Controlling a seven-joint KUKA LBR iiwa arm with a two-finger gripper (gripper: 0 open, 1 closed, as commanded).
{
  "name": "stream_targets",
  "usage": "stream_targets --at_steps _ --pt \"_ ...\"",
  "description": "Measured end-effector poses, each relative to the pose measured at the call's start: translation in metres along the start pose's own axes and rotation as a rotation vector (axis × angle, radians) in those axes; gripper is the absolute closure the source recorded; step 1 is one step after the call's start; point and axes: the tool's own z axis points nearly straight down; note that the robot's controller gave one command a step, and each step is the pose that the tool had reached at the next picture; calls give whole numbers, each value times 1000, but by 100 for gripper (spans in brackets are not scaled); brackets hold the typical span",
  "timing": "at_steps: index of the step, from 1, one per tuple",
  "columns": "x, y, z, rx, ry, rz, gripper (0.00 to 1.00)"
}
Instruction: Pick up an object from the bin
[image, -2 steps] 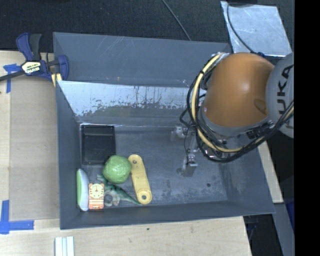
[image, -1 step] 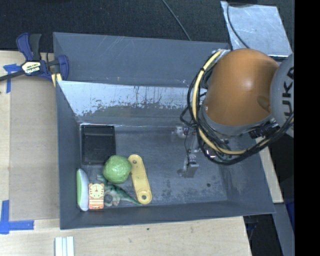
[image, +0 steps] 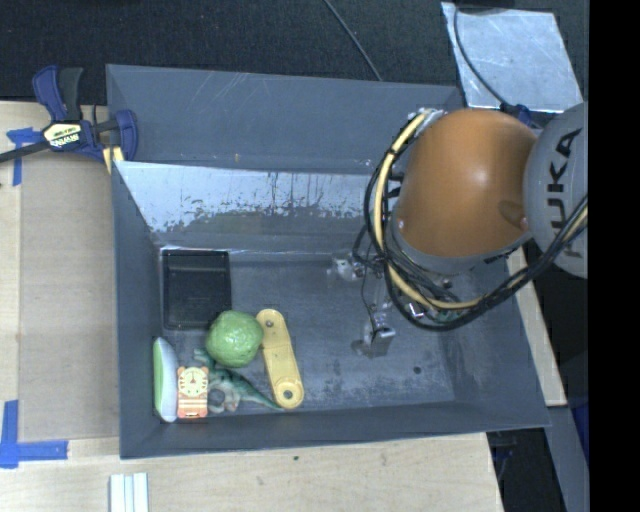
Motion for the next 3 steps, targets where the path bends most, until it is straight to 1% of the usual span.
stream_targets --at_steps 1,2,3 --pt "6 -4 -5 -1 -4 57 0" --pt "1 46 -13 -2 -1 -29 0" --pt "-35 23 -30 2 -12 20 0"
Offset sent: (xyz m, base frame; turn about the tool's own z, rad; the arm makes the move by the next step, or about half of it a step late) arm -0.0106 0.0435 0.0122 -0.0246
